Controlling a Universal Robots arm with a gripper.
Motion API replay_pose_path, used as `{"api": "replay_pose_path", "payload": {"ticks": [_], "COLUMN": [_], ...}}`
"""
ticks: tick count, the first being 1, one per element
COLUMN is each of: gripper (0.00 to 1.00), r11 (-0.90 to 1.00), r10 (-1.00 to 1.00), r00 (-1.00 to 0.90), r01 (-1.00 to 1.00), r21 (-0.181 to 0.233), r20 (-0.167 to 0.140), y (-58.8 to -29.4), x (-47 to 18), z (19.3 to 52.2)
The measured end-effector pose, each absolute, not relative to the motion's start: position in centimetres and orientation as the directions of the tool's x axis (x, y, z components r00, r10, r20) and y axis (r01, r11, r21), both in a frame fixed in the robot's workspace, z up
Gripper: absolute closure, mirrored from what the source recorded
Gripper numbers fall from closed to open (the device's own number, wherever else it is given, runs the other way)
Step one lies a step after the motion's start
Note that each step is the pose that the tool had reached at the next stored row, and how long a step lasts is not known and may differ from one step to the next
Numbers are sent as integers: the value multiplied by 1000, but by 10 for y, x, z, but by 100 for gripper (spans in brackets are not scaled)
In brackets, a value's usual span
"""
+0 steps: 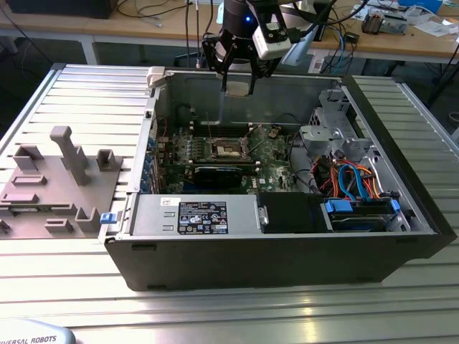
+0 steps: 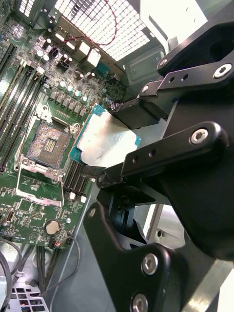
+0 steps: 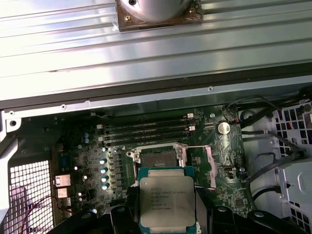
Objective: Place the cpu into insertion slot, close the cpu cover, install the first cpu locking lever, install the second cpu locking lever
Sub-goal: 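Place the cpu into insertion slot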
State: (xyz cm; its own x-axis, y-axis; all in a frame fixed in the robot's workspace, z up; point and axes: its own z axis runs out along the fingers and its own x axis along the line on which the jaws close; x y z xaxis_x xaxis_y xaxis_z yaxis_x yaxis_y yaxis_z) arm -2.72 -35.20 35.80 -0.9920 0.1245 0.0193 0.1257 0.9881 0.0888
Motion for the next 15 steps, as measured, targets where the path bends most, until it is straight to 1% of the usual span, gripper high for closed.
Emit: {"api": "replay_pose_path", "payload": {"ticks": [15], "gripper": [45], "r11": [987], "r10": [135], "r00": [-991], "r01": [136], "r21": [89], "r20": [19], "y": [-352], "x": [-27], "z": [358]}}
